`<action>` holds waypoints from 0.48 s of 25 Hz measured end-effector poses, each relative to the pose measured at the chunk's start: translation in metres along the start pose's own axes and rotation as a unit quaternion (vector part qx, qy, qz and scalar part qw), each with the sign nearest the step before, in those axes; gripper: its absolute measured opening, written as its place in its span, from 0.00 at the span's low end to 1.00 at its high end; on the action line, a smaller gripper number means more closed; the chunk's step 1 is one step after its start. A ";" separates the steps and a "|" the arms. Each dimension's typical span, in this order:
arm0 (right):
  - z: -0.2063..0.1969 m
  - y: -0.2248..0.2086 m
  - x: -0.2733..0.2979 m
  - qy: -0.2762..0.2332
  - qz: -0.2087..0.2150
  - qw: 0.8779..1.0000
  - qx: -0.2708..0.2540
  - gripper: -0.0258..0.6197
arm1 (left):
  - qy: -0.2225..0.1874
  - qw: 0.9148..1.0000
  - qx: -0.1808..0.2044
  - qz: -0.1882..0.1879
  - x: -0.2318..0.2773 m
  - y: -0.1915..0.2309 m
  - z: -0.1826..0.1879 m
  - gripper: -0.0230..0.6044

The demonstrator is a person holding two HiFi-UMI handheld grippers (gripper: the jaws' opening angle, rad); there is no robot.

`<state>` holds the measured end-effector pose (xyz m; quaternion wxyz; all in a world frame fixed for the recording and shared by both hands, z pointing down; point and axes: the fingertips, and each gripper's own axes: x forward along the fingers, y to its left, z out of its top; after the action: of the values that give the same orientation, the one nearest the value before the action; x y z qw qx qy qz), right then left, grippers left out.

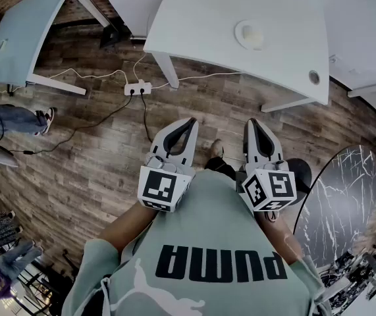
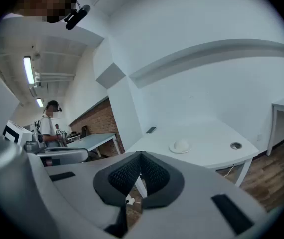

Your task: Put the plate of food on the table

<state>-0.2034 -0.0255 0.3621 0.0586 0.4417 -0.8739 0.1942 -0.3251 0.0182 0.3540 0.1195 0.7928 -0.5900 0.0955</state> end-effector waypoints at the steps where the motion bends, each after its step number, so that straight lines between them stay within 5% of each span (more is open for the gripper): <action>1: 0.004 -0.007 0.000 -0.002 0.002 1.000 0.000 0.05 | 0.000 1.000 0.003 0.000 0.006 -0.005 0.003 0.05; 12: 0.029 -0.087 0.003 -0.015 0.021 1.000 0.010 0.05 | 0.008 1.000 0.022 0.020 0.067 -0.049 0.023 0.05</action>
<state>-0.1341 -0.0857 0.3615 0.0371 0.4267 -0.8819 0.1971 -0.2587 -0.0362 0.3480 0.1051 0.7826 -0.6022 0.1173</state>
